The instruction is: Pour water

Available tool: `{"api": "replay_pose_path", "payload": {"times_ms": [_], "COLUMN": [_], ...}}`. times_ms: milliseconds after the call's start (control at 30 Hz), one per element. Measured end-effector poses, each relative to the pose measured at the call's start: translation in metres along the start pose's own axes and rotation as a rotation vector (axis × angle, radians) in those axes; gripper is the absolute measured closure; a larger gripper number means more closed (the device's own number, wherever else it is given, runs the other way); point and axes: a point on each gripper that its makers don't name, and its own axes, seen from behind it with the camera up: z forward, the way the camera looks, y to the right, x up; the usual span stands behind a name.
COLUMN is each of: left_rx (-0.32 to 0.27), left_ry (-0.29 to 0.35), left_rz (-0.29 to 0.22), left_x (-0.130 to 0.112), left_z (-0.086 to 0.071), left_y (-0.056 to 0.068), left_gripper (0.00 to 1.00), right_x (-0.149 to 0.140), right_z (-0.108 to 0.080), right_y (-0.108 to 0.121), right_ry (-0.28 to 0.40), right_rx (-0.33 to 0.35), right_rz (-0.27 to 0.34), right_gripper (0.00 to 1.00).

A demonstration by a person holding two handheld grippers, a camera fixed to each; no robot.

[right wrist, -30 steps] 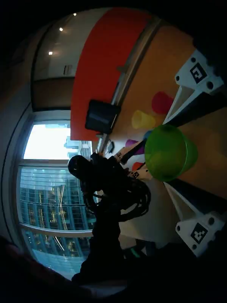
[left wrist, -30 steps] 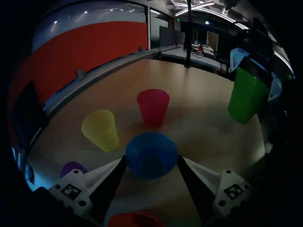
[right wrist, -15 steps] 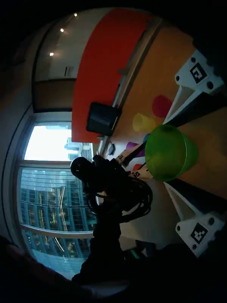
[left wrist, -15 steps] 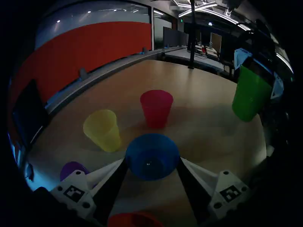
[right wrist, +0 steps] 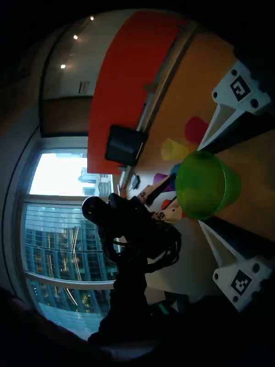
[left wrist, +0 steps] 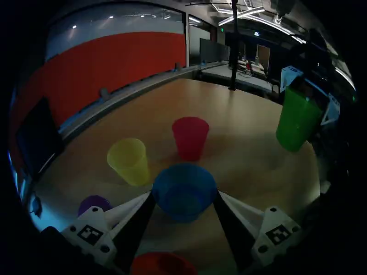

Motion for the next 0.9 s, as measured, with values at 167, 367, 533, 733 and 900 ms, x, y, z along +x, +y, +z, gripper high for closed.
{"api": "replay_pose_path", "payload": {"times_ms": [167, 367, 533, 733, 900], "left_rx": [0.015, 0.029, 0.04, 0.05, 0.066], "left_ry": [0.056, 0.132, 0.2, 0.278, 0.339], "left_rz": [0.005, 0.008, -0.001, -0.009, -0.01], "left_x": [0.019, 0.043, 0.063, 0.084, 0.1], "left_z": [-0.013, -0.031, -0.048, -0.07, -0.091], "left_y": [0.001, 0.002, 0.001, 0.0, -0.004], "left_gripper": [0.13, 0.13, 0.13, 0.13, 0.13], "right_x": [0.007, 0.014, 0.023, 0.032, 0.037], "right_z": [-0.002, -0.004, -0.006, -0.006, -0.004], "right_y": [0.001, 0.005, 0.008, 0.011, 0.015], "right_ry": [0.008, 0.013, 0.022, 0.027, 0.027], "right_rx": [-0.011, -0.03, -0.043, -0.056, -0.065], "right_rz": [-0.003, -0.003, -0.001, -0.002, 0.002], "right_gripper": [0.08, 0.08, 0.08, 0.08, 0.08]}}
